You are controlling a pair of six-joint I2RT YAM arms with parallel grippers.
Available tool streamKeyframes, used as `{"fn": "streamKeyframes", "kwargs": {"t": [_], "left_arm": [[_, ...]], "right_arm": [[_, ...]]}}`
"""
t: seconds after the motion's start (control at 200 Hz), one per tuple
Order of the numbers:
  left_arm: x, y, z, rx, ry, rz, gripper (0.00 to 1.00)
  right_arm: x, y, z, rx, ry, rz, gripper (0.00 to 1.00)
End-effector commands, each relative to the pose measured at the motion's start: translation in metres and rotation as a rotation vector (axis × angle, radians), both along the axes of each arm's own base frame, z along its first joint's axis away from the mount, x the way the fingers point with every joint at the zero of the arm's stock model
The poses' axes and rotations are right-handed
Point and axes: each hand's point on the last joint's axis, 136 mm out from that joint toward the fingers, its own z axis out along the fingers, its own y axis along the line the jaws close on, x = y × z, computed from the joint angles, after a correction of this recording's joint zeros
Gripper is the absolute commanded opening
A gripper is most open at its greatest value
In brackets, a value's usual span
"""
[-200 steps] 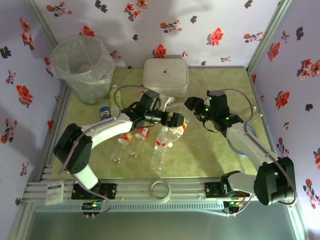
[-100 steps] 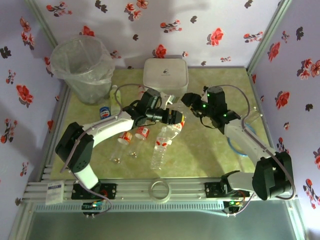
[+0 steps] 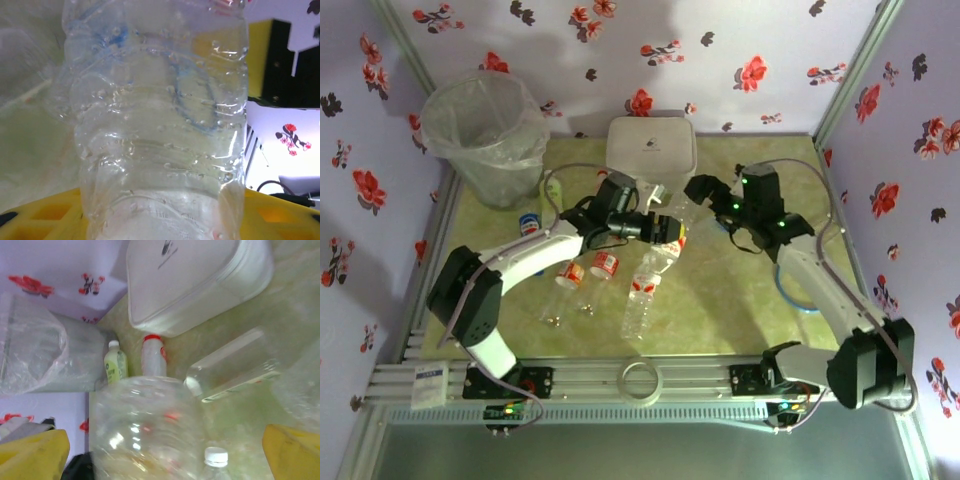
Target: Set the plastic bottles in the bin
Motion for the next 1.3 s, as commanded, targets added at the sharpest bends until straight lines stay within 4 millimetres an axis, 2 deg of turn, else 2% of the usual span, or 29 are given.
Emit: {"fn": "streamKeyframes", "kwargs": {"t": [0.0,0.085,0.195,0.315,0.425,0.555,0.73,0.885,1.06,1.215,1.295], "left_arm": [[0.030,0.034,0.059,-0.057,-0.134,0.080,0.58],[0.055,0.066,0.079,-0.048,-0.187,0.169,0.58],[0.084,0.111,0.119,-0.001,-0.313,0.288,0.58],[0.096,0.159,0.171,0.063,-0.467,0.411,0.57],[0.110,0.209,0.206,0.121,-0.527,0.546,0.57],[0.141,0.280,0.230,0.150,-0.553,0.755,0.56],[0.189,0.362,0.237,0.178,-0.555,1.009,0.50],[0.235,0.410,0.228,0.188,-0.549,1.143,0.49],[0.279,0.433,0.200,0.239,-0.502,1.179,0.48],[0.295,0.441,0.181,0.283,-0.487,1.183,0.48],[0.296,0.442,0.183,0.262,-0.477,1.186,0.48]], "right_arm": [[-0.013,-0.035,0.003,-0.059,0.001,-0.085,1.00],[-0.022,-0.045,-0.005,-0.075,0.025,-0.108,0.99],[-0.033,-0.045,-0.025,-0.081,0.085,-0.095,0.99],[-0.043,-0.043,-0.043,-0.052,0.128,-0.099,0.99],[-0.046,-0.043,-0.047,-0.036,0.134,-0.104,0.99],[-0.045,-0.039,-0.046,-0.037,0.134,-0.087,0.99],[-0.047,-0.032,-0.047,-0.071,0.129,-0.067,0.99],[-0.049,-0.028,-0.049,-0.080,0.132,-0.056,0.99],[-0.052,-0.026,-0.054,-0.091,0.142,-0.044,0.99],[-0.053,-0.024,-0.057,-0.093,0.146,-0.038,0.99],[-0.052,-0.024,-0.060,-0.106,0.155,-0.029,0.99]]}}
